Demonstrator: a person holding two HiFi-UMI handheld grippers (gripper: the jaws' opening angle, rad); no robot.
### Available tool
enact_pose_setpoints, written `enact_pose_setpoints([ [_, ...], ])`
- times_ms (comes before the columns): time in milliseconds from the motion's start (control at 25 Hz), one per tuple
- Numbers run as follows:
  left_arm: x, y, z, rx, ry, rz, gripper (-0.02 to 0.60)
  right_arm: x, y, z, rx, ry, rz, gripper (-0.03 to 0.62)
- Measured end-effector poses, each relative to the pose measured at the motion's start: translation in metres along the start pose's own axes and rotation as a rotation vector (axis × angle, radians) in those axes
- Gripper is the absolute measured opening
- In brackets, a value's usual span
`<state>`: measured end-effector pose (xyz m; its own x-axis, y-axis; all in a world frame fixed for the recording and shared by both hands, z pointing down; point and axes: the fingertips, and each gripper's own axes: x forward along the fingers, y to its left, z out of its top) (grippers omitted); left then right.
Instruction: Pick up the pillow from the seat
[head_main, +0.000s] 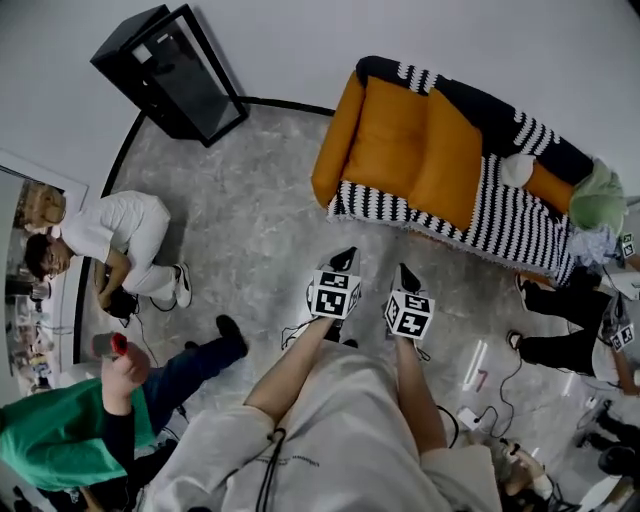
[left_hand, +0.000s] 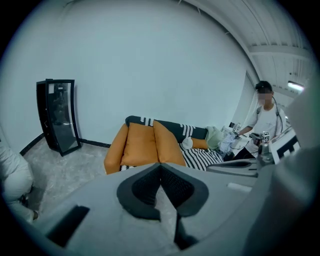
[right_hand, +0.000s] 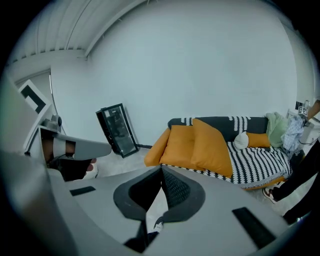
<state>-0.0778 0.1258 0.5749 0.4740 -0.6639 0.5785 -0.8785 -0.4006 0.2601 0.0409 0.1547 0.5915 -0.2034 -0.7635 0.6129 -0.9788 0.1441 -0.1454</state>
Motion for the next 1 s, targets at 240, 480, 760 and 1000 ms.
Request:
enact_pose_setpoints([
  [240, 0.01, 0.02, 0.011, -0.01, 0.01, 0.012, 0.009, 0.021, 0.011, 0.012, -0.006, 0.014, 0.011, 0.006],
  [480, 0.028, 0.028, 0.028, -0.007, 0.011, 0.002, 0.009, 0.04, 0.005, 0.028, -0.003, 0.015, 0.003, 0.006],
  [760, 0.044, 0.04, 0.05, -0.009, 0.013, -0.012, 0.009, 0.06, 0.005, 0.05, 0.005, 0.017, -0.004, 0.006],
  [1000, 0.07, 0.08, 0.076, -0.025, -0.001, 0.009, 0.009, 0.11, 0.02, 0.078, -0.009, 0.012, 0.025, 0.006],
])
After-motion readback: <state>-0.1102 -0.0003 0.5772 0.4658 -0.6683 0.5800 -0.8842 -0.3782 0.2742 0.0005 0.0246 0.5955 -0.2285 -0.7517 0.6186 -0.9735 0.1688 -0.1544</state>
